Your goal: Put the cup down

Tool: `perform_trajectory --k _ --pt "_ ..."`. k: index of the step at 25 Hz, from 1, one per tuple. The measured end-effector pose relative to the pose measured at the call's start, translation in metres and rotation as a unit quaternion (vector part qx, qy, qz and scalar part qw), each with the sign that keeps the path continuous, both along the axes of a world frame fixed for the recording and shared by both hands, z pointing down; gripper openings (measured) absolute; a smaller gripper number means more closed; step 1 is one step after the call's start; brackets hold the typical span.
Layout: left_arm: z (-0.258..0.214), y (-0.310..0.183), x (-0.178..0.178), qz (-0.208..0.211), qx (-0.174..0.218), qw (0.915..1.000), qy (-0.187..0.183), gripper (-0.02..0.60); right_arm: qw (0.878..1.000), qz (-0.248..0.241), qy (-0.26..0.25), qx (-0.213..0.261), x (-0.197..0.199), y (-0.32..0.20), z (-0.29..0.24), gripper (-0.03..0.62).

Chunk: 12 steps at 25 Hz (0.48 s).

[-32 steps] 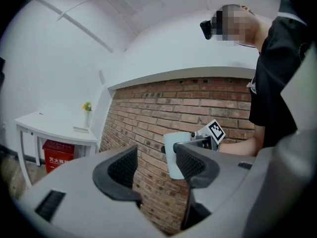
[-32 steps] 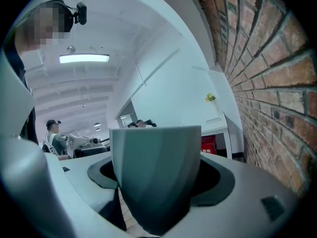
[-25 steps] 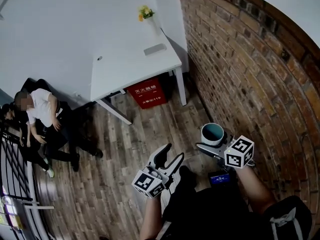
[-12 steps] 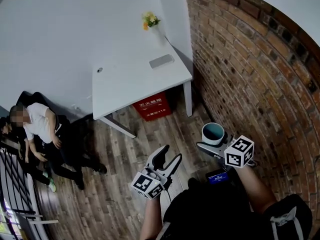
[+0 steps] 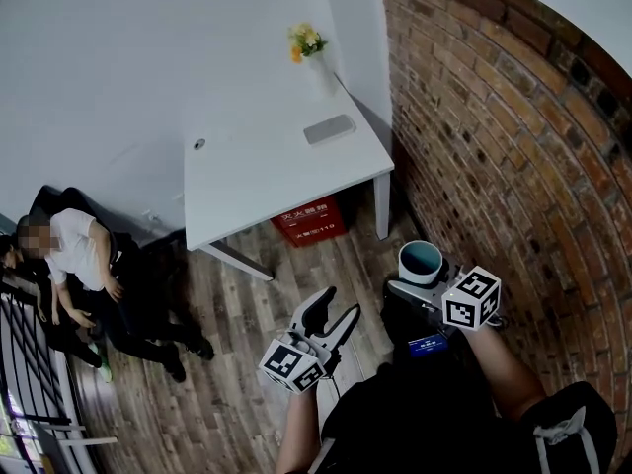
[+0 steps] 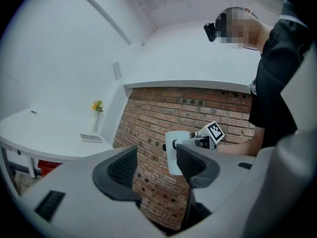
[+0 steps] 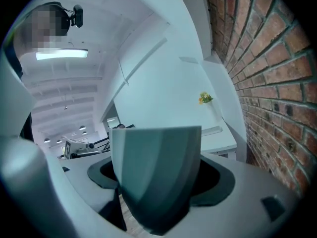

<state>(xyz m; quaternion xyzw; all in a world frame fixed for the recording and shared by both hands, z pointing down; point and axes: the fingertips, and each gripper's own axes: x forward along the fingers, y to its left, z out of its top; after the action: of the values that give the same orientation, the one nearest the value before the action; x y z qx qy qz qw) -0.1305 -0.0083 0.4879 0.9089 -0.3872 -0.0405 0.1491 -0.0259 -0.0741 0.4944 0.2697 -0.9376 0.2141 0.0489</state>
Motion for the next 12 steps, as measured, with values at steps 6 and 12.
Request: perform_trajectory --k 6,12 --pt "0.005 -0.068 -0.014 -0.013 -0.001 0.9999 -0.008 0.241 1.0 -0.022 -0.011 0.002 -0.024 -0.076 0.005 0.4" --pt "-0.006 -0.165 -0.025 -0.024 0.005 0.9996 -0.016 0.241 0.999 -0.047 -0.018 0.006 -0.045 -0.175 -0.003 0.4"
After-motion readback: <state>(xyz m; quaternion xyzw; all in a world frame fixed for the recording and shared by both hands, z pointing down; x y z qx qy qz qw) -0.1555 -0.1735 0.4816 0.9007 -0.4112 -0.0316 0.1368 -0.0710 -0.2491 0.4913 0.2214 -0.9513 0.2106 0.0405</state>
